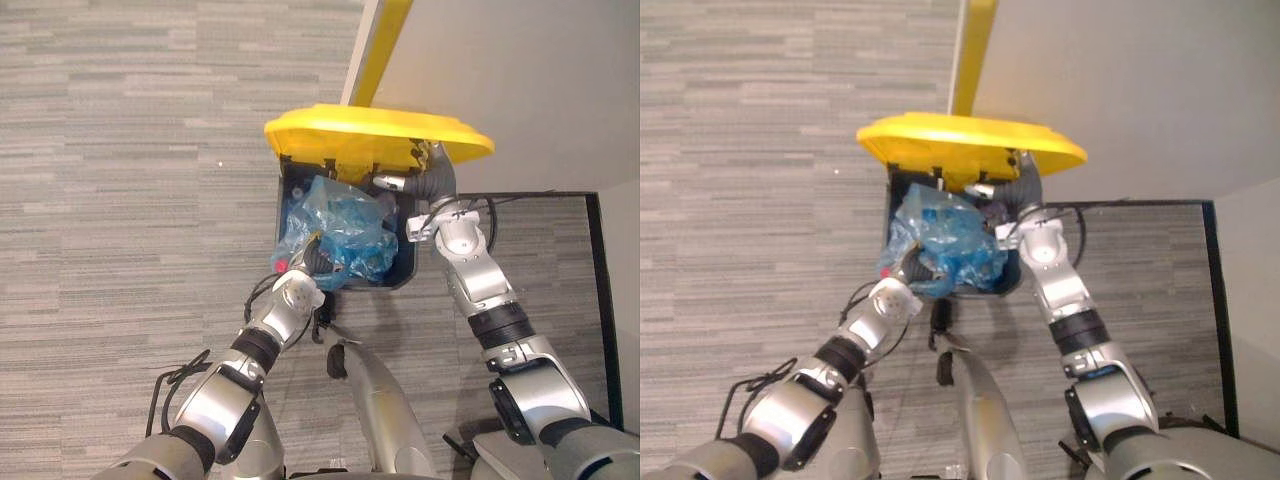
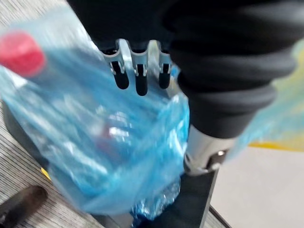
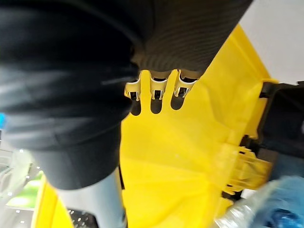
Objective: Gather rubbish on tea table into small bin, then transfer packed bag to large trash can.
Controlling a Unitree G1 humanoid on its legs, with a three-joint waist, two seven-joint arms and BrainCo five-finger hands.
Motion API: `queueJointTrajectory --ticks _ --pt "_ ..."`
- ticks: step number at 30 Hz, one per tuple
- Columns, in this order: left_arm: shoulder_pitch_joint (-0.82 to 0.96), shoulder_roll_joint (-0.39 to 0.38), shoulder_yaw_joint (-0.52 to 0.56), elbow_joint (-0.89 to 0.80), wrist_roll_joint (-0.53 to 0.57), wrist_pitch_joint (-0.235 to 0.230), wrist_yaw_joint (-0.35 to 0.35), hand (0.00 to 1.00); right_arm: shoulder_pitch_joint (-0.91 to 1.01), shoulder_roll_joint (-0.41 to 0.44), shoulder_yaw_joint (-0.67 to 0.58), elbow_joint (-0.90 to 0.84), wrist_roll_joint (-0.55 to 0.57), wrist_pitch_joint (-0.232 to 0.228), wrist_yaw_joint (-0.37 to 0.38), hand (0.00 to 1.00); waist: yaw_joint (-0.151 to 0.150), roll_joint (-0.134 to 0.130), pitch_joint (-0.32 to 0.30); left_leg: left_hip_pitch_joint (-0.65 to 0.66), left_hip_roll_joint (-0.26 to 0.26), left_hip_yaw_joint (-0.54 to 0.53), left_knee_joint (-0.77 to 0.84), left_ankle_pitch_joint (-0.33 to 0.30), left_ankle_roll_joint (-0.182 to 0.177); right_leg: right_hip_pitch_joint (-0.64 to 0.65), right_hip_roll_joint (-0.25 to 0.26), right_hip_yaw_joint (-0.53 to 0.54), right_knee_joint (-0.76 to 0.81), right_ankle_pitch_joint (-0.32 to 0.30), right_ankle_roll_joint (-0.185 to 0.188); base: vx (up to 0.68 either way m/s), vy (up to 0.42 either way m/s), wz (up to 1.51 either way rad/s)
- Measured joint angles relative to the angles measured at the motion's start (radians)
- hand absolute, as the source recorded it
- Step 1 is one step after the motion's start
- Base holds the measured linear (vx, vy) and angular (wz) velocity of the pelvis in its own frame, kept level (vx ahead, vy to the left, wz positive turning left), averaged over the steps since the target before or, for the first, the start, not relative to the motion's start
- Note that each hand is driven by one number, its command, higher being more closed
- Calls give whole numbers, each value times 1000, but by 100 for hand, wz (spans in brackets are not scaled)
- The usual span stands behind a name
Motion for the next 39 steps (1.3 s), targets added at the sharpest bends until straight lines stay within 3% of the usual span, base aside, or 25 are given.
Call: queueJointTrajectory --ticks 9,12,16,18,20,21,22,23,24,25,27,28,30,32,33,34,39 --pt "416 44 163 -236 -96 -33 1 0 233 33 -25 74 -74 27 37 0 9 39 -78 94 -38 -38 -92 25 38 106 -18 -9 -76 12 25 33 67 12" --pt "521 49 226 -224 -155 -44 -3 0 278 48 -64 113 -79 35 53 0 13 43 -91 116 -57 -42 -101 31 49 125 -38 -9 -69 11 31 25 78 7" --pt "600 49 324 -28 -223 -51 -42 0 361 110 -109 143 -123 40 62 0 18 39 -89 184 -109 -54 -61 10 96 182 -82 15 -11 -3 57 -31 118 0" --pt "616 46 376 92 -227 -46 -52 0 411 152 -106 172 -166 38 66 0 14 30 -85 203 -159 -27 -31 3 114 194 -114 58 -4 12 103 -192 169 -28" --pt "629 38 412 118 -242 -45 -56 0 454 173 -106 185 -190 38 68 0 16 27 -84 219 -172 -11 -28 4 120 220 -124 69 -42 28 133 -149 121 -24" --pt "634 38 440 120 -247 -45 -63 0 506 193 -105 201 -214 36 74 0 18 22 -84 234 -175 4 -27 18 131 250 -132 56 -89 9 173 -150 144 -34" --pt "639 38 451 129 -247 -46 -65 0 542 211 -103 230 -237 34 85 0 16 32 -86 233 -152 18 -30 31 140 260 -133 35 -92 -51 241 -217 123 -41" --pt "636 46 457 147 -249 -45 -68 0 575 232 -108 277 -251 32 91 0 15 42 -81 230 -138 37 -31 40 147 225 -149 23 30 -82 176 -256 120 -35" --pt "632 49 471 165 -254 -43 -70 0 622 256 -134 366 -279 35 94 0 4 29 -90 235 -127 41 -36 48 146 202 -161 26 240 -125 123 -236 54 -16" --pt "631 49 474 170 -254 -41 -70 0 648 269 -157 406 -289 37 95 0 4 37 -90 237 -121 39 -40 53 143 202 -165 27 324 -148 121 -149 36 -8" --pt "633 53 478 169 -254 -36 -70 0 686 313 -262 452 -282 38 92 0 0 15 -110 236 -108 47 -57 68 132 240 -182 63 500 -220 137 -75 -55 -18" --pt "626 44 477 172 -254 -28 -71 0 691 318 -292 495 -293 38 88 0 3 1 -120 230 -105 50 -56 72 124 293 -190 101 511 -276 163 -38 -117 -22" --pt "616 17 498 176 -249 -26 -76 0 689 340 -350 534 -295 41 80 0 6 -15 -137 221 -104 54 -84 93 108 324 -176 102 416 -312 191 -63 -167 -15" --pt "616 -36 525 185 -254 -26 -83 0 704 344 -414 567 -304 53 56 0 10 21 -195 243 -96 88 -206 159 113 387 -132 98 189 -322 169 21 -146 -37" --pt "615 -43 530 186 -255 -27 -82 0 705 344 -428 575 -303 54 54 0 14 26 -201 250 -98 99 -228 171 107 400 -127 100 147 -325 140 28 -108 -45" --pt "614 -51 528 197 -257 -27 -82 0 701 344 -458 583 -297 56 50 0 14 47 -209 262 -97 109 -265 197 106 407 -118 101 114 -307 132 -50 -69 -20" --pt "626 -83 526 228 -277 -27 -84 0 704 340 -545 635 -266 68 43 0 0 73 -256 329 -97 107 -364 236 115 476 -96 104 8 -265 147 -19 -11 -2"
